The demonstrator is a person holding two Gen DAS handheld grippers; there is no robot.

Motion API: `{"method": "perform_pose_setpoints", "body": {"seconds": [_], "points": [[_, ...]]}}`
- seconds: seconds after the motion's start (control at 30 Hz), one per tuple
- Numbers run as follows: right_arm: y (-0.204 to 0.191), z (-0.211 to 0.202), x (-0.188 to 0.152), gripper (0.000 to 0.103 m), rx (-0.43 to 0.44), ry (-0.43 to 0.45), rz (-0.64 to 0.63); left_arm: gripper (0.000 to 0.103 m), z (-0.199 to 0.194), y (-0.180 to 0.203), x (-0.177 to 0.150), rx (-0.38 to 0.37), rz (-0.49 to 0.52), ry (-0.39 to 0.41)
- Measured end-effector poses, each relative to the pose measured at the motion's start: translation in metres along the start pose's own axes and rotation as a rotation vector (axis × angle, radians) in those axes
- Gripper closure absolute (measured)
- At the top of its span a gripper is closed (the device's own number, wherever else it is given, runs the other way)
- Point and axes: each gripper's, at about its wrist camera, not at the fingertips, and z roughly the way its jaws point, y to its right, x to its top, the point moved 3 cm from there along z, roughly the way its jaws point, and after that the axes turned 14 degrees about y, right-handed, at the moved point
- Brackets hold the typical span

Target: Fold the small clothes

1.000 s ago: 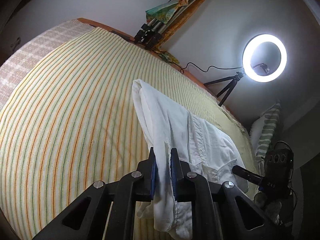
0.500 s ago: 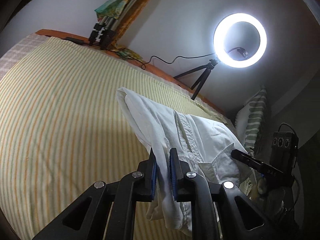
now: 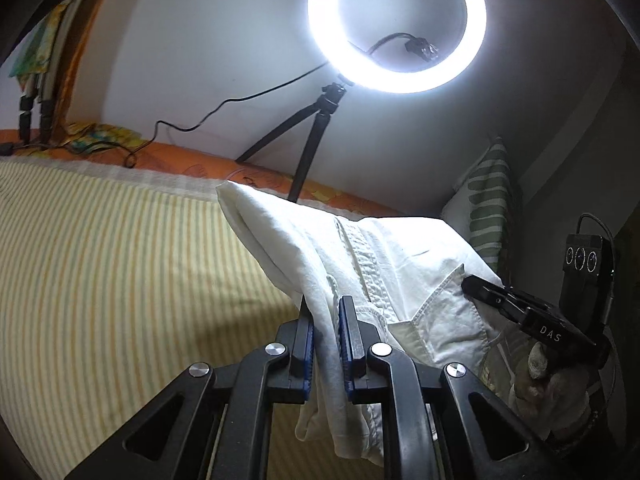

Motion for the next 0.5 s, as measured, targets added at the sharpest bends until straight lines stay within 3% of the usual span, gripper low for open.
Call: {"method": "perform_pose_setpoints", "body": {"seconds": [0.27, 0.5], "points": [[0.079, 0.017, 0.017, 0.093, -0.153, 0.013, -0.040, 0.095, 0.091, 0.054, 0.002, 0.004, 0.089, -0.019], [0.136, 0.054, -0.016, 0.093, -0.263, -0.091, -0.046, 0.093, 0.148, 0.059, -0.031, 0.076, 0.143, -0.120]]}}
